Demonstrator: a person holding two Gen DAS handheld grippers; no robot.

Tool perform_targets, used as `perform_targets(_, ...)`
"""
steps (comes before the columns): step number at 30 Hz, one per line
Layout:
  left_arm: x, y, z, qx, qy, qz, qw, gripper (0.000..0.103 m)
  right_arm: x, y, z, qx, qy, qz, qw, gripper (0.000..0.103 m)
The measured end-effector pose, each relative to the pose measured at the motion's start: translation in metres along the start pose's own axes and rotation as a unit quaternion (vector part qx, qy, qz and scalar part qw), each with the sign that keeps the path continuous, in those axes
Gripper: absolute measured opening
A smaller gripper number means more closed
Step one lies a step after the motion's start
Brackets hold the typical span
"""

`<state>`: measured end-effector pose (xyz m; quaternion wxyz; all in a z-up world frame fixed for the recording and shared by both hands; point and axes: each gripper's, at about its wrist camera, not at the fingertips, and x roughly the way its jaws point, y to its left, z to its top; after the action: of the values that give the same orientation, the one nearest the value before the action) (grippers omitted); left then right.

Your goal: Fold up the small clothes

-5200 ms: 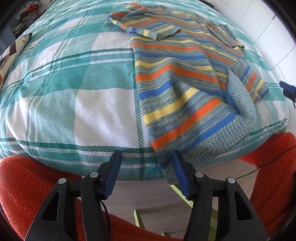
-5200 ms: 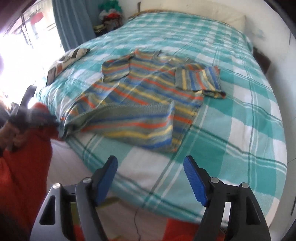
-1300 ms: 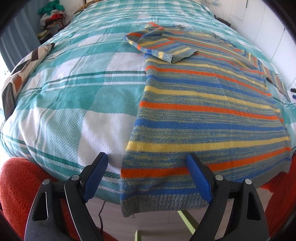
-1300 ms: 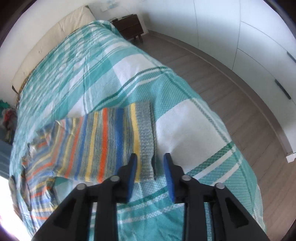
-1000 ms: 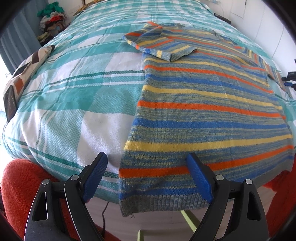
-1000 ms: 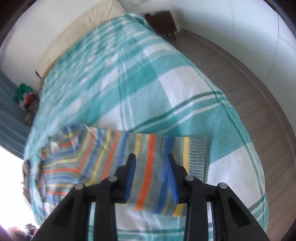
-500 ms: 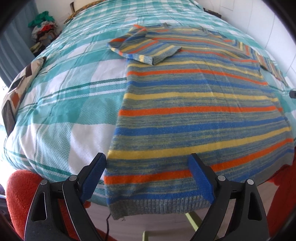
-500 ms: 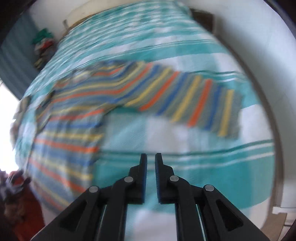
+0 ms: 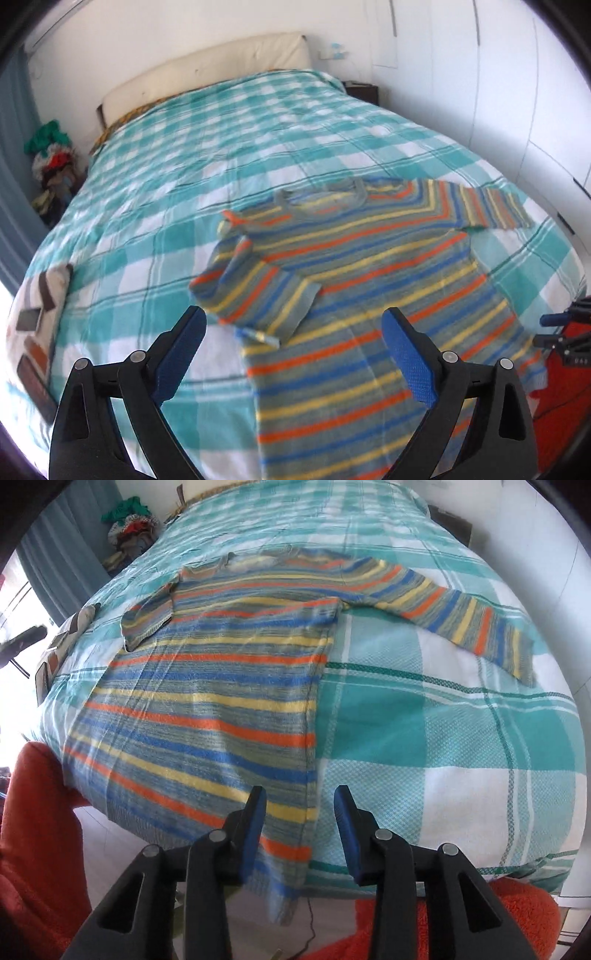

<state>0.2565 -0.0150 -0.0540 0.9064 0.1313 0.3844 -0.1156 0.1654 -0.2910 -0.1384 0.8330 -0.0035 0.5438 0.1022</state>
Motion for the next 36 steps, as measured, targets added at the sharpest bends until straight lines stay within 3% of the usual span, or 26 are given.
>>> perform_targets(1,0.027,-0.004,0.002,0.016,0.012,-0.001,0.9998,0.092,0.003,0.002,0.002,0.0,0.001,0.0,1.0,0.039)
perform_targets(2,0.054,-0.005,0.002,0.028,0.032,-0.002,0.9991,0.082,0.005,0.004,0.001,0.0,0.0,-0.001,1.0,0.039)
perform_targets(5,0.132,-0.001,-0.016,0.04,0.133,-0.02,0.9901,0.052,0.006,0.0,-0.006,0.012,0.007,-0.01,1.0,0.039)
perform_targets(6,0.146,0.0,-0.026,0.042,0.155,-0.027,0.9867,0.052,0.005,0.0,-0.007,0.016,0.005,-0.014,1.0,0.038)
perform_targets(8,0.15,0.004,-0.035,0.041,0.14,-0.039,0.9885,0.058,0.001,0.0,-0.008,0.016,-0.002,-0.022,1.0,0.039)
perform_targets(9,0.149,0.006,-0.036,0.036,0.138,-0.044,0.9887,0.055,0.0,0.0,-0.009,0.015,-0.006,-0.024,1.0,0.039)
perform_targets(10,0.148,0.009,-0.035,0.03,0.145,-0.038,0.9883,0.026,-0.001,0.0,-0.01,0.012,-0.009,-0.026,1.0,0.039)
perform_targets(11,0.147,0.012,-0.033,0.028,0.154,-0.024,0.9873,0.004,-0.001,0.0,-0.01,0.01,-0.009,-0.029,0.999,0.039)
perform_targets(12,0.141,0.019,-0.029,0.013,0.153,-0.025,0.9879,0.001,-0.001,0.0,-0.01,0.01,-0.009,-0.029,0.999,0.039)
perform_targets(14,0.122,0.047,-0.017,-0.047,0.124,-0.009,0.9912,0.0,-0.001,-0.002,-0.01,0.012,-0.011,-0.026,1.0,0.039)
perform_targets(16,0.096,0.099,-0.012,-0.16,0.092,-0.008,0.9828,0.0,-0.003,-0.003,-0.01,0.016,-0.019,-0.021,0.999,0.039)
perform_targets(17,0.082,0.13,-0.014,-0.224,0.077,0.0,0.9714,0.0,-0.004,-0.004,-0.01,0.017,-0.024,-0.019,0.999,0.039)
perform_targets(19,0.062,0.19,-0.027,-0.335,0.059,0.022,0.9399,0.0,-0.006,-0.005,-0.01,0.018,-0.03,-0.018,0.999,0.039)
perform_targets(21,0.051,0.239,-0.046,-0.409,0.062,0.057,0.9085,0.0,-0.005,-0.004,-0.01,0.017,-0.032,-0.018,0.999,0.039)
perform_targets(22,0.049,0.255,-0.054,-0.424,0.067,0.077,0.9001,0.0,-0.003,-0.004,-0.009,0.017,-0.03,-0.016,0.999,0.039)
perform_targets(24,0.049,0.273,-0.067,-0.432,0.084,0.102,0.8921,0.0,0.001,-0.004,-0.008,0.017,-0.024,-0.014,0.999,0.039)
perform_targets(33,0.078,0.289,-0.096,-0.446,0.133,0.121,0.8766,0.0,0.008,0.001,-0.007,0.013,-0.017,-0.015,1.0,0.039)
perform_targets(36,0.096,0.298,-0.122,-0.476,0.173,0.117,0.8542,0.0,0.009,-0.001,-0.009,0.017,-0.014,-0.019,1.0,0.039)
